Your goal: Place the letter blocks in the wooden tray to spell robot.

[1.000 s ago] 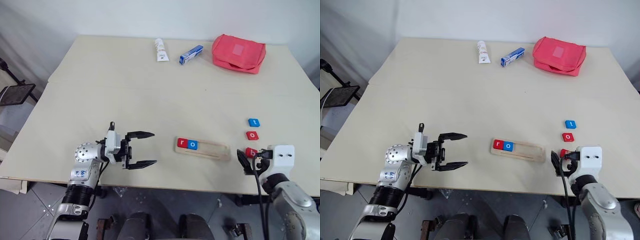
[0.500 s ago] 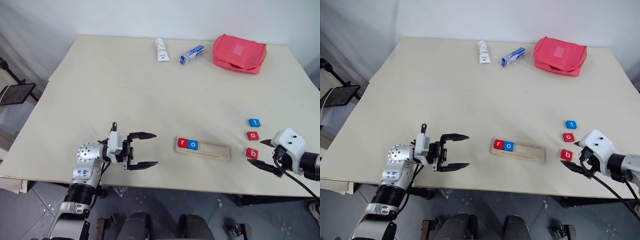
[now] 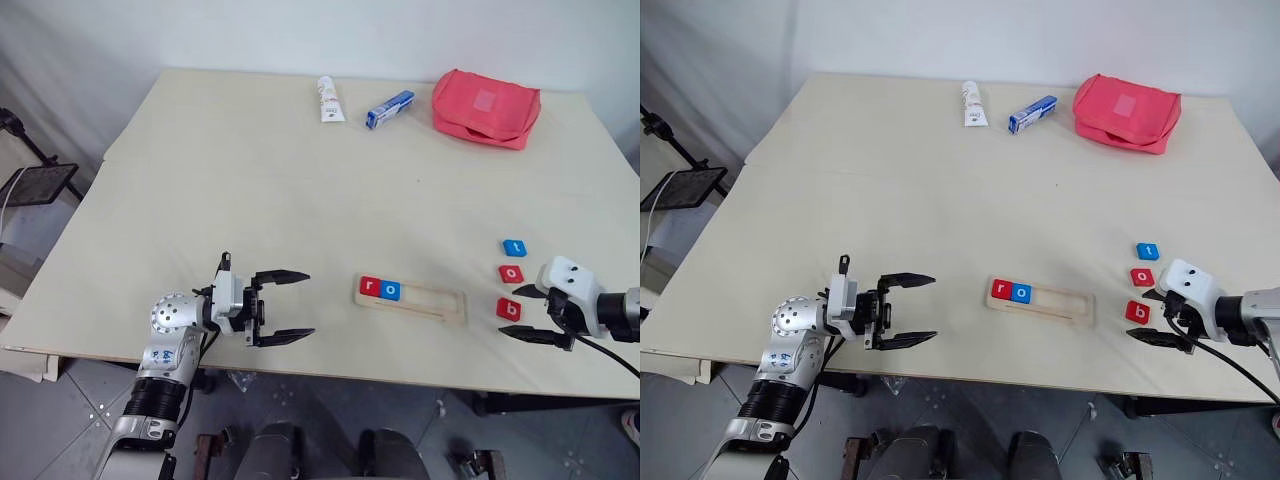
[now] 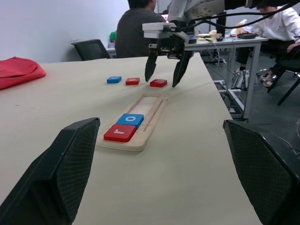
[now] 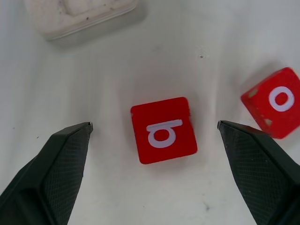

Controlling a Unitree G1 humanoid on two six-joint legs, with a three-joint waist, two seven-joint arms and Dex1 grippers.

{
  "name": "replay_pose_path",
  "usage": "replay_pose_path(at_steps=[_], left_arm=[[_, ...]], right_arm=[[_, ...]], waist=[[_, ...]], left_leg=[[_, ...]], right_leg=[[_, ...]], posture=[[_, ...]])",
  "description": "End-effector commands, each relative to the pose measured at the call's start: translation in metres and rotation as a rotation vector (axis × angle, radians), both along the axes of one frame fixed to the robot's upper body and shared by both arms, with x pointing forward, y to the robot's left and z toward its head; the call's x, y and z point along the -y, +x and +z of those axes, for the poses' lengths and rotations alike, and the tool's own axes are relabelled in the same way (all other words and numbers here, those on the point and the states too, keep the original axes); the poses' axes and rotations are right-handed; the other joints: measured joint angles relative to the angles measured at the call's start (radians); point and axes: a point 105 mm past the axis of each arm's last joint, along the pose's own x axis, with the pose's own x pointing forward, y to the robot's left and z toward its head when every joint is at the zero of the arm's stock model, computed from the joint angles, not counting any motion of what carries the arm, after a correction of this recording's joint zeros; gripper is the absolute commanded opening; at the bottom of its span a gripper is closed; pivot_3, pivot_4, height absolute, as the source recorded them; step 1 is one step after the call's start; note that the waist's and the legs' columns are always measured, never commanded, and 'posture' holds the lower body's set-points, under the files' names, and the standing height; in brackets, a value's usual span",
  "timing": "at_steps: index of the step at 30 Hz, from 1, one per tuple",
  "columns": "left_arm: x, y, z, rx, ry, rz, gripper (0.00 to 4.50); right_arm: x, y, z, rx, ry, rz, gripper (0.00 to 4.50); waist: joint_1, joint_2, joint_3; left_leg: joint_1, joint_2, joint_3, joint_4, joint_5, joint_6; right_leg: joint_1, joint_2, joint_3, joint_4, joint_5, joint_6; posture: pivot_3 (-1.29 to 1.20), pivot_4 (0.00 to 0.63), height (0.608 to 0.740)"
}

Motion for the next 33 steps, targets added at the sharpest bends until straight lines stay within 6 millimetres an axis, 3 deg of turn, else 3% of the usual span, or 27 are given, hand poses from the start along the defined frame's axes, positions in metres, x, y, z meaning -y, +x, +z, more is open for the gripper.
replay_pose_path(at_steps=[1,3,6,13,17,21,24,33], left_arm=[[0.000,-0.003,0.005,0.034,-0.002,0.002,4.50],[0.000,-0.003,0.005,0.034,-0.001,0.005,4.50],[0.000,-0.002,0.006,0.036,-0.002,0.004,4.50],[0.001,-0.001,0.006,0.035,0.003,-0.010,4.50],[0.001,-0.001,0.006,0.035,0.006,-0.017,4.50],[0.000,-0.001,0.006,0.032,0.019,-0.047,4.50],[-0.001,-0.001,0.005,0.031,0.031,-0.070,4.50],[-0.001,0.009,0.005,0.036,0.047,-0.093,4.50]], right_arm=[[0.001,0.002,0.005,0.014,-0.011,0.013,4.47],[0.002,0.003,0.004,0.013,-0.011,0.011,4.47],[0.003,0.005,0.002,0.015,-0.017,0.004,3.91],[0.004,0.004,0.004,0.029,-0.017,-0.002,1.48],[0.000,0.003,0.011,0.050,-0.016,0.008,1.46],[-0.019,0.010,0.049,0.142,-0.004,0.006,1.46],[-0.040,0.007,0.061,0.144,-0.002,0.070,1.46],[-0.099,0.011,0.054,0.090,0.011,0.199,1.46]], waist=[[0.000,0.000,0.000],[0.000,0.000,0.000],[0.000,0.000,0.000],[0.001,0.000,0.000],[0.001,0.000,0.000],[0.001,0.001,0.001],[0.001,0.001,0.001],[0.001,0.001,0.001]], left_leg=[[0.000,0.000,0.000,0.000,0.000,0.000],[0.000,0.000,0.000,0.000,0.000,0.000],[0.000,0.000,0.000,0.000,0.000,0.000],[0.000,0.000,0.000,0.000,0.000,0.000],[0.000,0.000,0.000,0.000,0.000,0.000],[0.000,0.000,0.000,0.000,0.000,0.000],[0.000,0.001,0.000,0.000,0.000,0.000],[-0.001,0.000,-0.001,0.000,0.000,0.000]], right_leg=[[0.000,0.000,0.000,0.000,0.000,0.000],[0.000,0.000,0.000,0.000,0.000,0.000],[0.000,0.000,0.000,0.000,0.000,0.000],[0.000,0.000,0.000,0.000,0.000,0.000],[0.000,0.000,-0.001,0.000,0.000,0.000],[0.000,0.000,0.000,0.000,0.000,0.000],[0.000,0.000,-0.001,0.000,0.000,0.000],[-0.001,0.000,0.000,0.000,0.000,0.000]], posture=[[0.00,0.150,0.740],[0.00,0.150,0.740],[0.00,0.150,0.740],[0.00,0.150,0.740],[0.00,0.150,0.740],[0.00,0.150,0.740],[0.00,0.150,0.740],[0.00,0.150,0.740]])
